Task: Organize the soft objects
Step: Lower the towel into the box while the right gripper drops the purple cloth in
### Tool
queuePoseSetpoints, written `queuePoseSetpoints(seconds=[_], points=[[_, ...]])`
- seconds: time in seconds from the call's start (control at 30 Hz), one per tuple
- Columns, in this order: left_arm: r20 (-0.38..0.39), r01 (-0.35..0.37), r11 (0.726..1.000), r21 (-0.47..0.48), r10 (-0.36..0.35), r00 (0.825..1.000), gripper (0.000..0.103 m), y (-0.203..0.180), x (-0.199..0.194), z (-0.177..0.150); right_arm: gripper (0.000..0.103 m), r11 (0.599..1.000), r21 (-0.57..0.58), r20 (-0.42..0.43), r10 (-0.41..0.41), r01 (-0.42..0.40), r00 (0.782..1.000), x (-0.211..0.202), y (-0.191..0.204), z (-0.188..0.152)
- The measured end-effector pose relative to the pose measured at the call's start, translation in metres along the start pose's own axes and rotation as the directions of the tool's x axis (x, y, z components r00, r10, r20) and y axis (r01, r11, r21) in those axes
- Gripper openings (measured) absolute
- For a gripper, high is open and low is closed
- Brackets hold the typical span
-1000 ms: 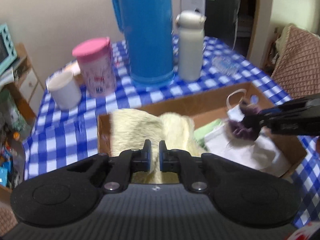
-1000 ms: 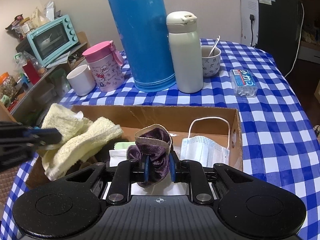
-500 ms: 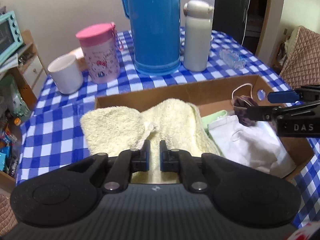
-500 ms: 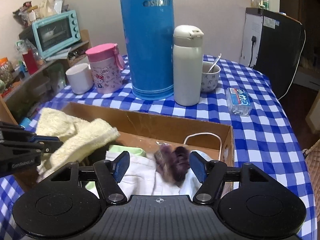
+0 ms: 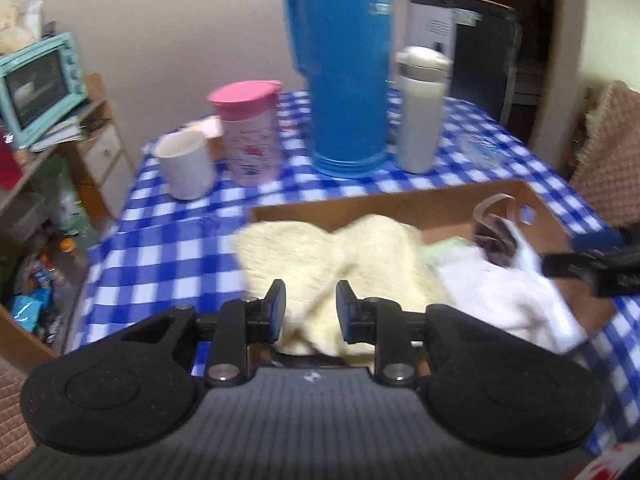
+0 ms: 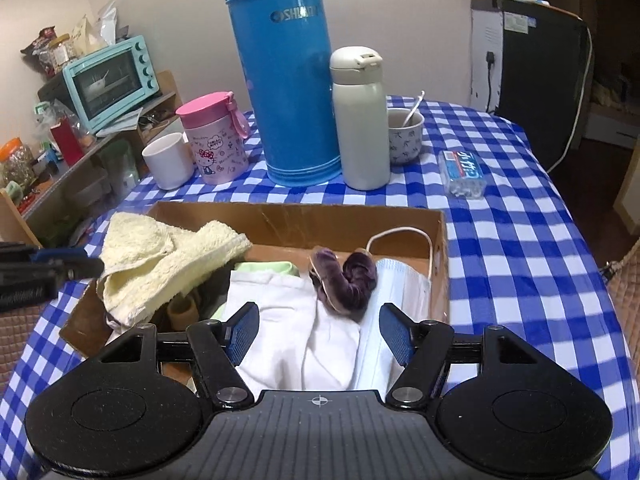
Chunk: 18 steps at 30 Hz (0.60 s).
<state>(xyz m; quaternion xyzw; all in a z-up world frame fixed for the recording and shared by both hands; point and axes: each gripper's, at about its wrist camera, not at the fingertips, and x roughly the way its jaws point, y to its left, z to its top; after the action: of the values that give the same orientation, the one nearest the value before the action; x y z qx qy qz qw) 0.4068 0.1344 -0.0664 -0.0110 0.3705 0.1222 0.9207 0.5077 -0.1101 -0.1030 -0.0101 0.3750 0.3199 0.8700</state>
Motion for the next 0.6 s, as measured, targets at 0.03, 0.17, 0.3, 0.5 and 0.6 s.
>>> queuePoseSetpoints(seconds=[0.03,0.17,0.3,0.5,0.6], points=[[-0.004,-0.010,1.000,-0.017,0.010,1.000,0.030,0.006,0.004,0.002,0.066,1.000,0.007,0.003,-0.004,0.004,1.000,-0.002,-0.001,-0.001],[-0.025,-0.030,0.999,-0.028,0.029,0.999,0.033,0.018,0.024,0.006,0.066,0.999,0.039,-0.006,-0.023,0.023,1.000,-0.005,-0.009,-0.003],[-0.025,-0.046,0.999,-0.004,0.046,0.999,0.033,0.017,0.043,0.004,0.066,0.997,0.060,-0.002,-0.041,0.041,0.999,-0.008,-0.016,-0.002],[-0.002,0.014,0.998,0.067,-0.014,1.000,0.010,0.001,0.050,-0.003,0.066,0.995,0.076,0.004,-0.057,0.056,0.998,-0.009,-0.026,-0.002],[-0.033,0.036,0.995,0.092,-0.033,0.999,0.010,-0.008,0.057,-0.008,0.066,0.994,0.087,-0.002,-0.061,0.061,0.998,-0.007,-0.028,-0.003]])
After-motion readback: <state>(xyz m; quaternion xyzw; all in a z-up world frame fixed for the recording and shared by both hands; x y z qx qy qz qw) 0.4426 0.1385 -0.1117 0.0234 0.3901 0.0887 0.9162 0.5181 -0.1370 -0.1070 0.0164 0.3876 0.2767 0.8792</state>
